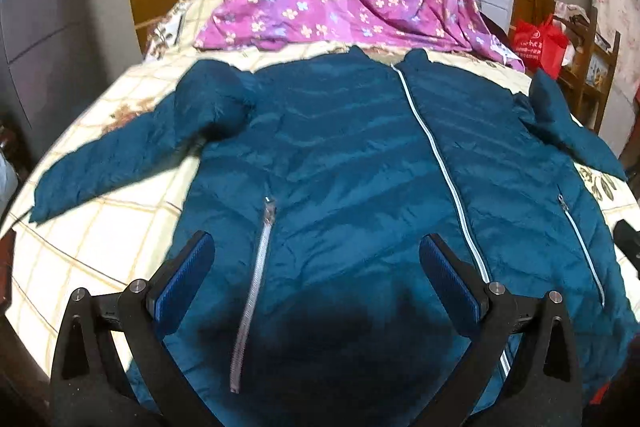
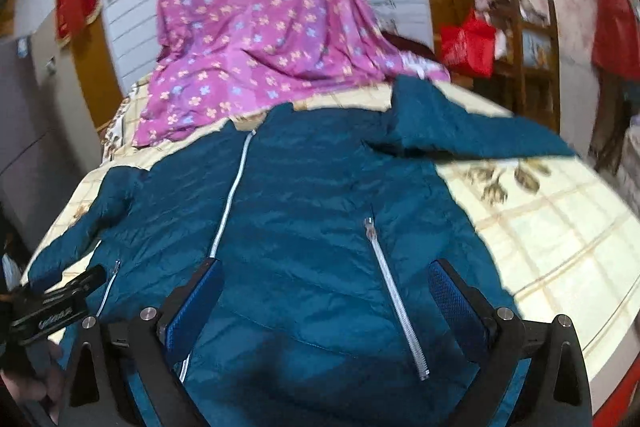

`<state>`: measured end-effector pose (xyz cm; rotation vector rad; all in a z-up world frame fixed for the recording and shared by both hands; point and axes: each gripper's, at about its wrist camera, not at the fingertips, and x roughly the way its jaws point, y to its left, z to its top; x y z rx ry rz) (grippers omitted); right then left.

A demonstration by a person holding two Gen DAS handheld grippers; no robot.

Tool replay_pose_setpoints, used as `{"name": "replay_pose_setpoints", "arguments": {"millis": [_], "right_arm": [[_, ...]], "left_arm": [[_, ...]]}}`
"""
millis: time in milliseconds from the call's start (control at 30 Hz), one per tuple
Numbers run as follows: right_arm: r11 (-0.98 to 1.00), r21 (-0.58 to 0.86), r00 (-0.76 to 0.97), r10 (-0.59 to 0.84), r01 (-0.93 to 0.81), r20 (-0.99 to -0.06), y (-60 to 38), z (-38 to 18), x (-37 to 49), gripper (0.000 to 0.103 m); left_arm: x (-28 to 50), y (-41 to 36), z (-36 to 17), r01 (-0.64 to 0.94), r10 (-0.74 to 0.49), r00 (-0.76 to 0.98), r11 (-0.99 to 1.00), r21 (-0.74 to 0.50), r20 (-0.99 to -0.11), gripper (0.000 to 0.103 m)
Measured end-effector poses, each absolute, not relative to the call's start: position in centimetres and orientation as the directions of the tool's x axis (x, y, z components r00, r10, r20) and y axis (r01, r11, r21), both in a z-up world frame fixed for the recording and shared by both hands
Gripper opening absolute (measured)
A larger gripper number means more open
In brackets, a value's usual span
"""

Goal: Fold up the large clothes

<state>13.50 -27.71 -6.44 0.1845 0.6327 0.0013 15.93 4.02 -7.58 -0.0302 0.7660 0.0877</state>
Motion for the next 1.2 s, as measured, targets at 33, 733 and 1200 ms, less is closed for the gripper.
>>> {"name": "replay_pose_setpoints", "arguments": {"millis": [33,733,1200], "right_arm": [[0.982,0.179,0.798,0.062,0.059,-0.599,-27.8,-6.7,13.7,0.101],[0.975,0.188,0.785,0.022,0.12,-0.619,-29.5,-6.9,13.3,0.101],[0.988,0.135,0.808,0.024,0.069,-0.589,-27.7,-6.2,12.3,0.101]], "left_arm": [[16.0,3.9,-7.8,-0.086,0.06,0.709,0.996,-0.002,-0.703,0.103],[15.3,3.2,-7.9,-0.053,0.01,0.705,0.998,-0.039,-0.709,0.103],[15.0,3.7,-8.4,-0.053,-0.013,0.698,0.996,-0.07,-0.716,0.103]]}}
